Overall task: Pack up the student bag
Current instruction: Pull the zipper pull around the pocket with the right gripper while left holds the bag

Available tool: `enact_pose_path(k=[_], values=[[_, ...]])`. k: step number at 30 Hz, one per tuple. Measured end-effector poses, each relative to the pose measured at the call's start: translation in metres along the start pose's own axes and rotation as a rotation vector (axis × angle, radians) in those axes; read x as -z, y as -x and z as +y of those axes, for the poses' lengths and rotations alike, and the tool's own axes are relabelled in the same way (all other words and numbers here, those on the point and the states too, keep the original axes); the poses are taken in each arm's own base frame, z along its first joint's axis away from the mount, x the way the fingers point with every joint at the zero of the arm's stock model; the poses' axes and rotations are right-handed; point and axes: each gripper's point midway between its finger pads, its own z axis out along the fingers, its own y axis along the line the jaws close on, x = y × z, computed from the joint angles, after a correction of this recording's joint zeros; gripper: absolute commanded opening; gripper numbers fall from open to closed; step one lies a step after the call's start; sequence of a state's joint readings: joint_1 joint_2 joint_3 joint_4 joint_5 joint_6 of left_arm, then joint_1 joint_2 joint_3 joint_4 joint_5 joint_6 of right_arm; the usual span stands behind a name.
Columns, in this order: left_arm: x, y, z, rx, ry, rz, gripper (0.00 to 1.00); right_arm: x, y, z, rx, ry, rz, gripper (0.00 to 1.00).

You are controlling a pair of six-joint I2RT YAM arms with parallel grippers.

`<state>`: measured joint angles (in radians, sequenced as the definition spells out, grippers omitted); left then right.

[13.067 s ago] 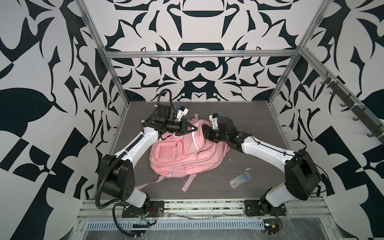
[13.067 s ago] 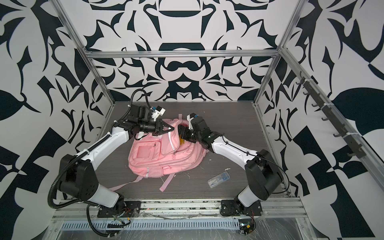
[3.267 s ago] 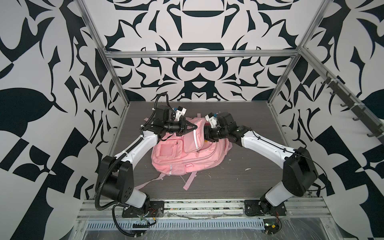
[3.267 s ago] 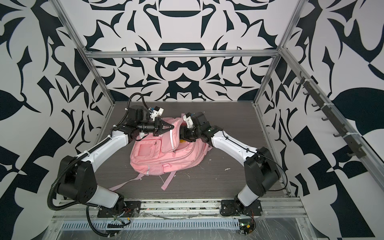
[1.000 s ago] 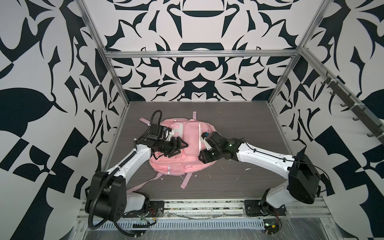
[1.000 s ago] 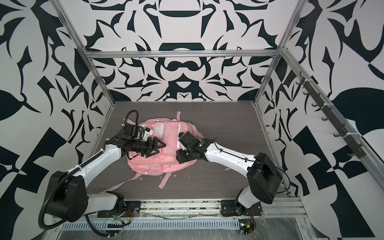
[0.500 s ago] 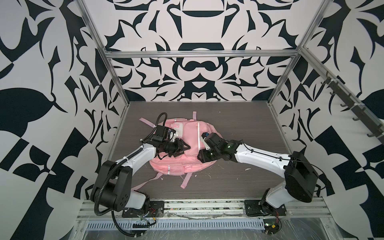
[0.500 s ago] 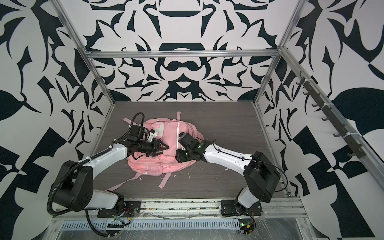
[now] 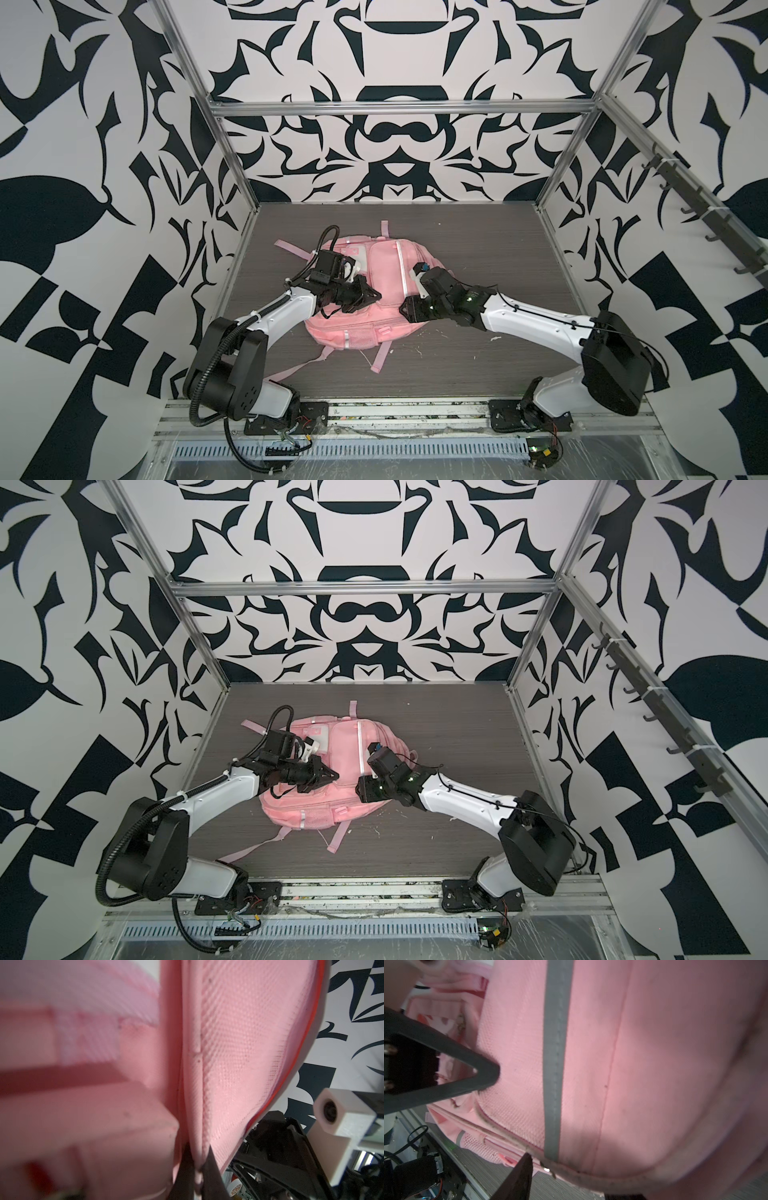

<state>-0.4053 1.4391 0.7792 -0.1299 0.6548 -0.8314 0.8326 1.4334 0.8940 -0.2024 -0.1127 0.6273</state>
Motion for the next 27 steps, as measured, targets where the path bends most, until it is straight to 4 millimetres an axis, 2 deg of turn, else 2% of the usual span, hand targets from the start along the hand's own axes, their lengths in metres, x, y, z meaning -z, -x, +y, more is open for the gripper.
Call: enact_pose_path(k=[5, 8, 13, 18, 27], values=[[-0.004, 0.000, -0.002, 0.014, -0.012, 0.007, 0.00, 0.017, 0.001, 0.002, 0.006, 0.039, -0.059, 0.56], [-0.007, 0.000, -0.005, 0.013, -0.022, 0.013, 0.00, 0.019, 0.000, 0.001, 0.004, 0.044, -0.068, 0.54], [-0.014, -0.002, -0.009, 0.008, -0.040, 0.024, 0.00, 0.011, -0.001, -0.001, 0.000, 0.039, -0.061, 0.49], [-0.016, -0.002, -0.015, -0.004, -0.055, 0.023, 0.00, 0.000, -0.001, -0.011, -0.018, -0.004, -0.058, 0.41], [-0.016, 0.001, -0.018, 0.000, -0.069, 0.009, 0.00, -0.009, 0.003, -0.020, -0.064, -0.054, -0.067, 0.20]])
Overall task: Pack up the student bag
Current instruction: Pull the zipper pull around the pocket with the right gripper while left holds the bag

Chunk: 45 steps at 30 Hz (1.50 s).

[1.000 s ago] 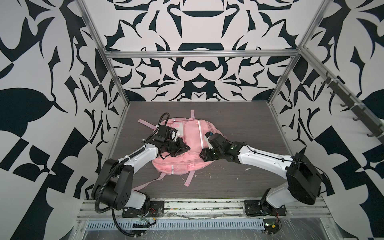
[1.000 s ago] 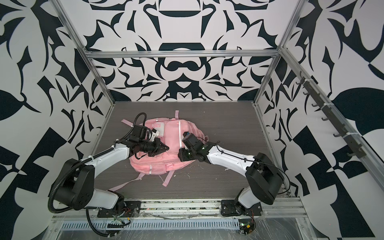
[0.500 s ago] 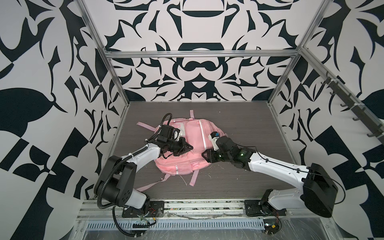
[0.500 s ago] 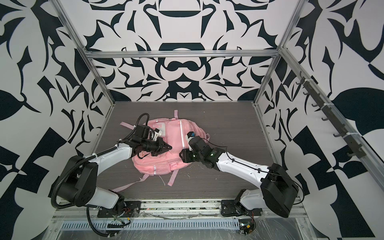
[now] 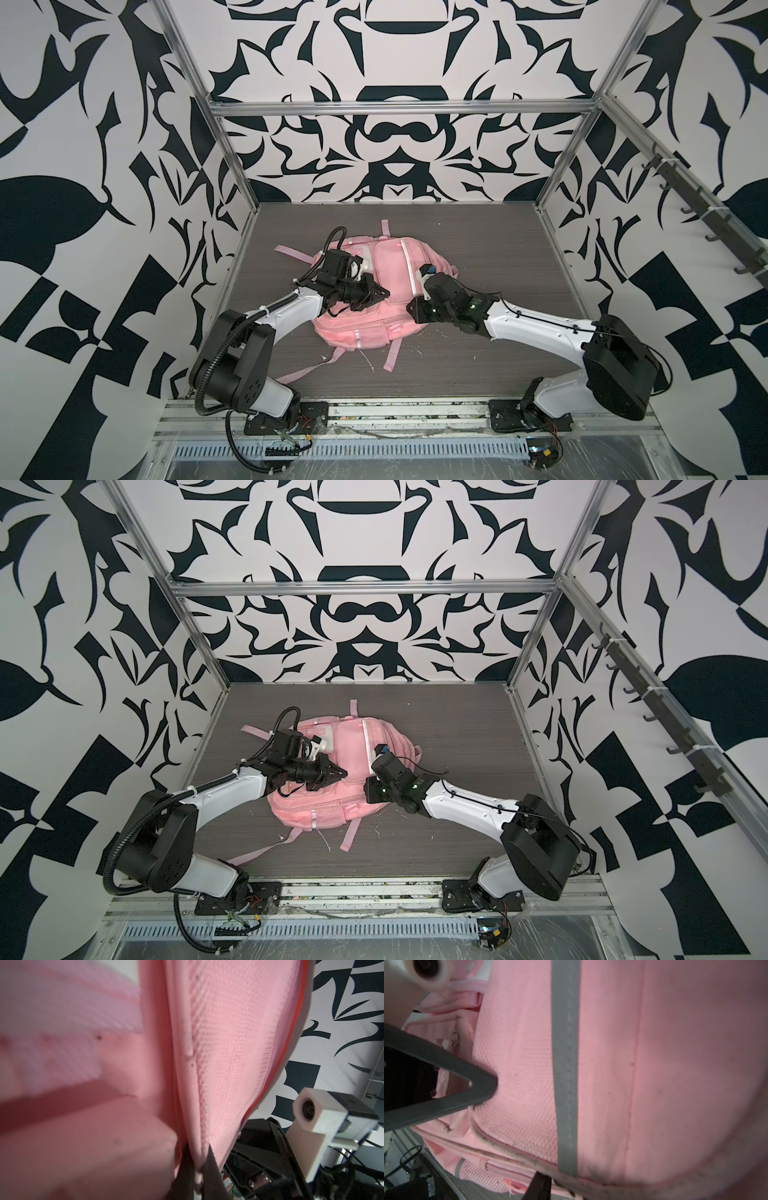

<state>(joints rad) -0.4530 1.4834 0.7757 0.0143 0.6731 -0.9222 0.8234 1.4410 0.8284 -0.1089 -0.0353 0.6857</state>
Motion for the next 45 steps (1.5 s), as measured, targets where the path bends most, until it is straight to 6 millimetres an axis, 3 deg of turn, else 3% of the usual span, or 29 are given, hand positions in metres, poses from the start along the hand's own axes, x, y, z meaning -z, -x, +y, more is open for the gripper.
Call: enact_pose_path(k=[7, 13, 22, 29, 35, 39, 44, 45], values=[[0.000, 0.002, -0.002, -0.004, -0.006, -0.010, 0.00, 0.001, 0.003, 0.001, -0.008, 0.003, -0.014, 0.07], [0.000, 0.002, -0.003, -0.010, -0.011, -0.006, 0.00, 0.018, 0.006, 0.000, 0.000, 0.017, -0.050, 0.00], [0.001, -0.007, -0.005, -0.031, -0.025, 0.039, 0.00, 0.053, 0.005, -0.033, -0.045, 0.009, -0.124, 0.00], [0.004, -0.009, -0.007, -0.060, -0.028, 0.062, 0.00, 0.057, 0.005, -0.046, -0.017, -0.006, -0.101, 0.00], [0.016, 0.000, -0.014, -0.129, 0.021, 0.063, 0.00, 0.058, 0.014, -0.042, 0.131, -0.041, -0.049, 0.00], [0.029, 0.011, -0.012, -0.128, 0.029, 0.052, 0.00, 0.060, 0.019, -0.028, 0.233, -0.006, -0.049, 0.00], [0.041, 0.020, 0.001, -0.082, 0.044, 0.049, 0.00, 0.050, 0.007, -0.005, 0.344, 0.017, -0.006, 0.00], [0.043, 0.022, 0.003, -0.080, 0.055, 0.042, 0.06, 0.045, 0.003, 0.000, 0.366, 0.012, 0.012, 0.00]])
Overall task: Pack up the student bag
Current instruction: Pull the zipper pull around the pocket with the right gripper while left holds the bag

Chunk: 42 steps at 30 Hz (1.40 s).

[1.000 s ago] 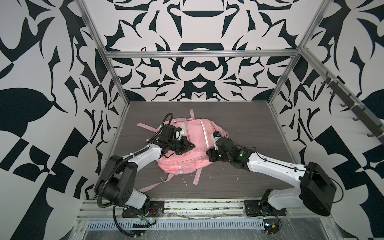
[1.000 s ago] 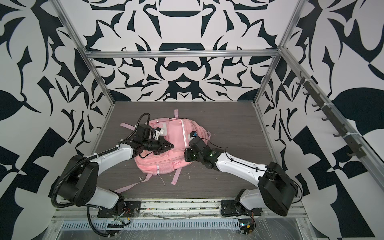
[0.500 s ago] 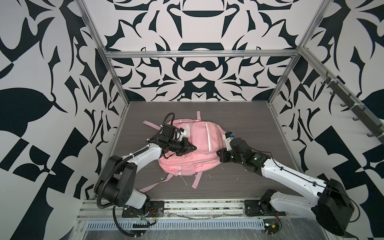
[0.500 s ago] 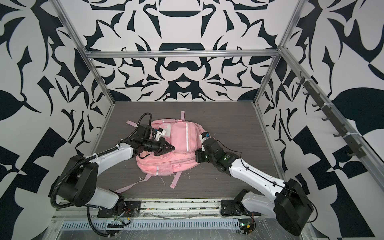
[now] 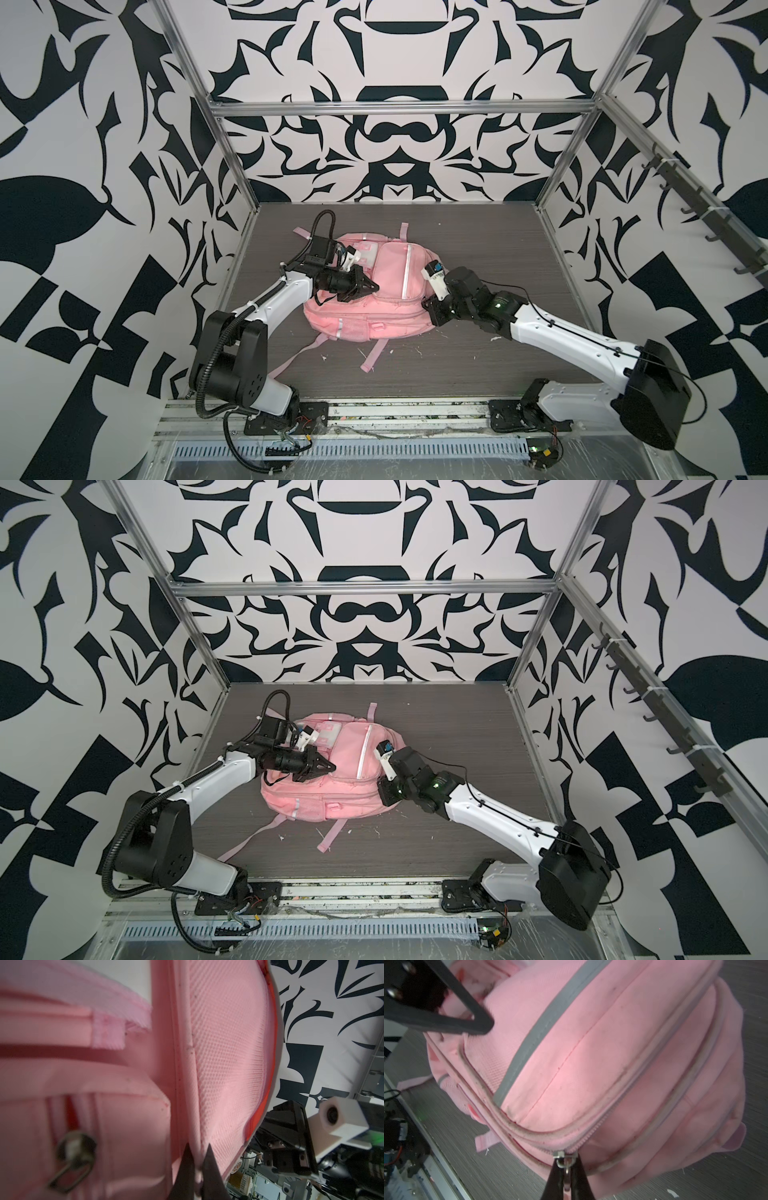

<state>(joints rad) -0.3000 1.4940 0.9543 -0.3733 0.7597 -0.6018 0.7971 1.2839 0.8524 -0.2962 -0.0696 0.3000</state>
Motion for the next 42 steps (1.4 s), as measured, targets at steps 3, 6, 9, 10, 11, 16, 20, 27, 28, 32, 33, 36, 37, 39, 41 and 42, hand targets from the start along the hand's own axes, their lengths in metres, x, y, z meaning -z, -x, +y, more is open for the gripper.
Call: enact_pose_path(k=[3, 6, 9, 10, 11, 16, 20, 27, 28, 32, 33, 36, 37, 39, 41, 42], values=[[0.007, 0.009, 0.010, 0.006, 0.052, -0.043, 0.49, -0.015, -0.005, 0.016, 0.056, -0.005, 0.058, 0.00], [0.023, 0.017, 0.014, -0.006, 0.108, -0.118, 0.88, -0.029, -0.012, 0.036, 0.101, 0.012, 0.114, 0.00], [0.048, 0.012, 0.011, -0.015, 0.174, -0.187, 0.99, -0.038, -0.012, 0.053, 0.128, 0.035, 0.142, 0.00], [0.057, 0.007, 0.008, -0.019, 0.197, -0.210, 0.99, -0.041, -0.009, 0.059, 0.135, 0.046, 0.143, 0.00], [0.064, 0.003, 0.007, -0.022, 0.212, -0.226, 0.99, -0.042, -0.007, 0.064, 0.139, 0.056, 0.144, 0.00], [0.079, -0.025, 0.013, 0.049, 0.233, -0.263, 0.89, -0.046, 0.007, 0.088, 0.159, 0.113, 0.136, 0.00], [0.065, -0.045, 0.040, 0.181, 0.238, -0.221, 0.81, -0.049, 0.007, 0.101, 0.171, 0.148, 0.147, 0.00], [0.050, -0.032, 0.040, 0.259, 0.175, -0.215, 0.55, -0.057, 0.001, 0.114, 0.182, 0.182, 0.174, 0.00], [0.047, -0.030, 0.041, 0.268, 0.171, -0.213, 0.52, -0.057, 0.001, 0.115, 0.182, 0.184, 0.173, 0.00], [0.040, -0.029, 0.047, 0.316, 0.175, -0.193, 0.44, -0.057, 0.003, 0.116, 0.175, 0.186, 0.166, 0.00], [0.040, -0.029, 0.048, 0.322, 0.177, -0.191, 0.42, -0.057, 0.003, 0.117, 0.172, 0.186, 0.165, 0.00], [0.038, -0.029, 0.050, 0.335, 0.181, -0.186, 0.26, -0.057, 0.004, 0.116, 0.162, 0.181, 0.163, 0.00], [0.037, -0.028, 0.052, 0.337, 0.184, -0.183, 0.21, -0.057, 0.004, 0.116, 0.159, 0.179, 0.163, 0.00], [0.034, -0.027, 0.054, 0.350, 0.185, -0.179, 0.10, -0.058, 0.005, 0.114, 0.157, 0.168, 0.159, 0.00], [0.034, -0.025, 0.053, 0.348, 0.176, -0.181, 0.01, -0.058, 0.006, 0.112, 0.155, 0.160, 0.156, 0.00], [0.035, -0.024, 0.052, 0.344, 0.173, -0.183, 0.00, -0.058, 0.006, 0.112, 0.154, 0.156, 0.155, 0.00]])
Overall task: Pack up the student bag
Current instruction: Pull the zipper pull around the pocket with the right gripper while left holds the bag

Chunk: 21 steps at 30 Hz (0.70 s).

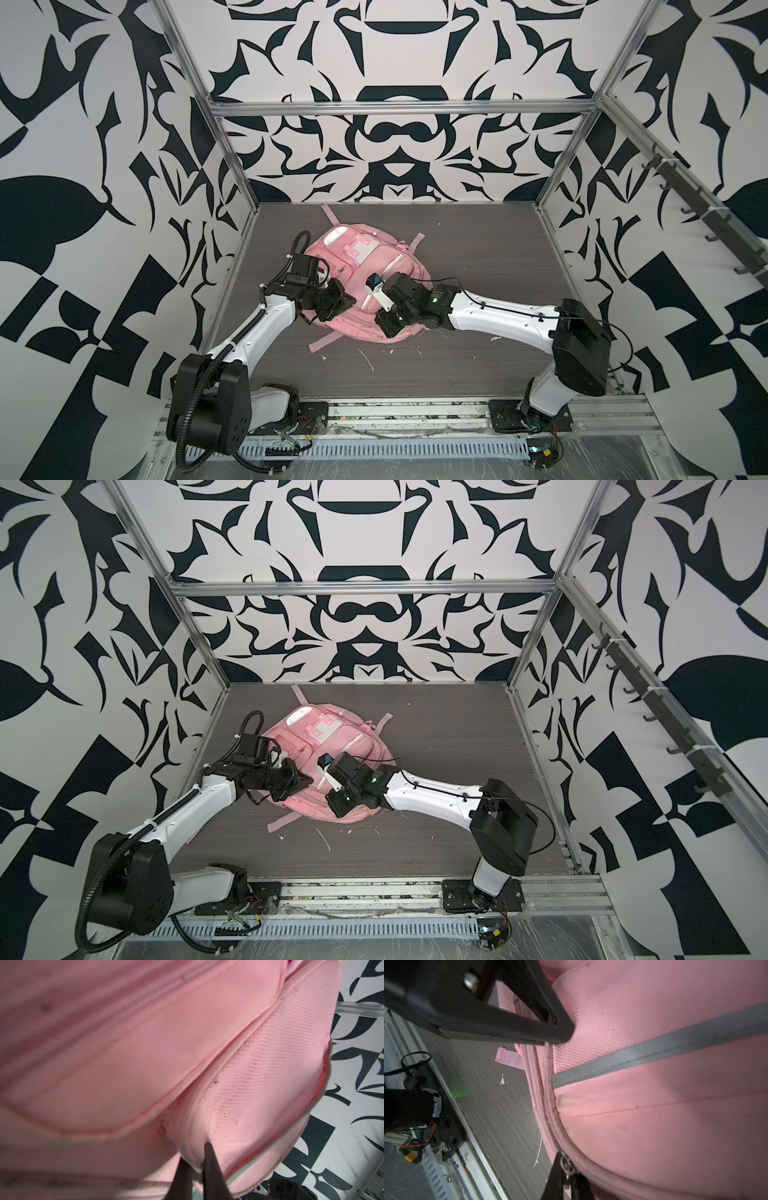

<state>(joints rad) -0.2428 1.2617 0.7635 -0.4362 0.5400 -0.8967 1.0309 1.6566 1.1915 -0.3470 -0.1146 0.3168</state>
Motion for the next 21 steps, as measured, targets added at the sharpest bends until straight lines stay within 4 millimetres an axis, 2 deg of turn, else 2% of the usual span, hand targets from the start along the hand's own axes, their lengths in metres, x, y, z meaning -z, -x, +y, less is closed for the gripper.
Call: enact_pose_path(k=[7, 16, 21], values=[[0.003, 0.012, -0.006, -0.032, -0.013, -0.001, 0.00, 0.007, 0.001, -0.010, -0.019, -0.045, -0.035, 0.00], [0.007, 0.016, -0.004, -0.066, -0.030, 0.042, 0.00, 0.027, 0.000, -0.048, -0.098, -0.140, -0.073, 0.00], [0.019, 0.026, -0.008, -0.072, -0.089, 0.043, 0.00, 0.038, 0.007, -0.065, -0.163, -0.134, -0.122, 0.00]])
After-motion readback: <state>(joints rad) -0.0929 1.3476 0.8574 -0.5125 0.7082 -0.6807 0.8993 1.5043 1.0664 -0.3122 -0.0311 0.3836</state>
